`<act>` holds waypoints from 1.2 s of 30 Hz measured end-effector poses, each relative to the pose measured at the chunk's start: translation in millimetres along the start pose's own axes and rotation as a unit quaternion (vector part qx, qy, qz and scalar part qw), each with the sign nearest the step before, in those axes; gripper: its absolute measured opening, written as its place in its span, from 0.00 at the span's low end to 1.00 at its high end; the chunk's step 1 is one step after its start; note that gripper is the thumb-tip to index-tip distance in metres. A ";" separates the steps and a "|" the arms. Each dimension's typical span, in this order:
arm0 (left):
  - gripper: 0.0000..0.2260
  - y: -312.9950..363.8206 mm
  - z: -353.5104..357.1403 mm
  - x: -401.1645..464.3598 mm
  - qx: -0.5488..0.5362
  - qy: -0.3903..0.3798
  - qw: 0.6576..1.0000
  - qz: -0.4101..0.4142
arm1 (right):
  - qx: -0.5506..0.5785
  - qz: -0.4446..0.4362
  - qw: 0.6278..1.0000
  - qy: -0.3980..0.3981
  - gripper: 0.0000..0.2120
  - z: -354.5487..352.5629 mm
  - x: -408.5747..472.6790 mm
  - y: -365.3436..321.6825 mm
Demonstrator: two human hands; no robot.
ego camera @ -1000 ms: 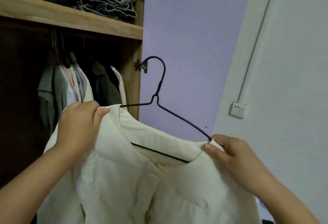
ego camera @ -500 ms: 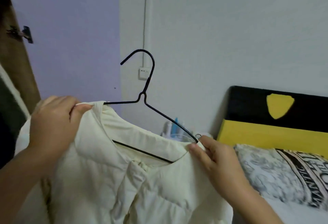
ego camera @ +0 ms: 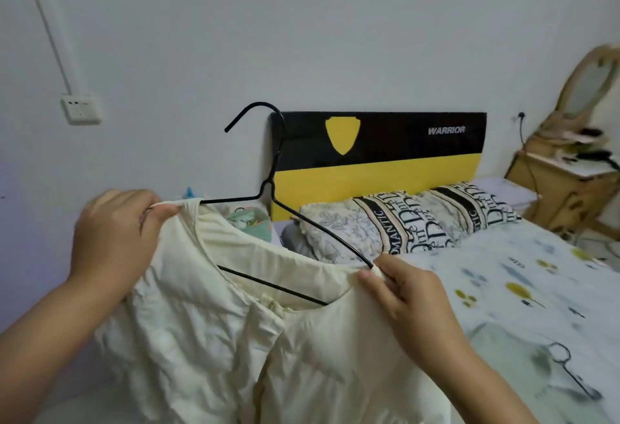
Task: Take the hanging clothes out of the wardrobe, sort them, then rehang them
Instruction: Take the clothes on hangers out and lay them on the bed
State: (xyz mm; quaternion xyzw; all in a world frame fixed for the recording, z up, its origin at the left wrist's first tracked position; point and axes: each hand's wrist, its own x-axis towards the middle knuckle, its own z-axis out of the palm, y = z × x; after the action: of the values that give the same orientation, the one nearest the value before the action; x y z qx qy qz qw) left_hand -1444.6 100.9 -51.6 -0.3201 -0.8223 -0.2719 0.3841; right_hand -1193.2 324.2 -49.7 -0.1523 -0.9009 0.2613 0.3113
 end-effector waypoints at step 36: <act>0.12 505.6 303.7 -22.2 -0.342 -0.274 0.866 0.241 | -0.114 0.437 0.868 0.205 0.20 -250.0 -163.7 284.7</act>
State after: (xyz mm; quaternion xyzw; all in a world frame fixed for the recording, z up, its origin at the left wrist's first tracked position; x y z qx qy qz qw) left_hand -1200.8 631.6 -136.8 -0.6812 -0.6474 -0.3359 0.0634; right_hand -876.9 579.3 -122.1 -0.6148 -0.6818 0.2294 0.3232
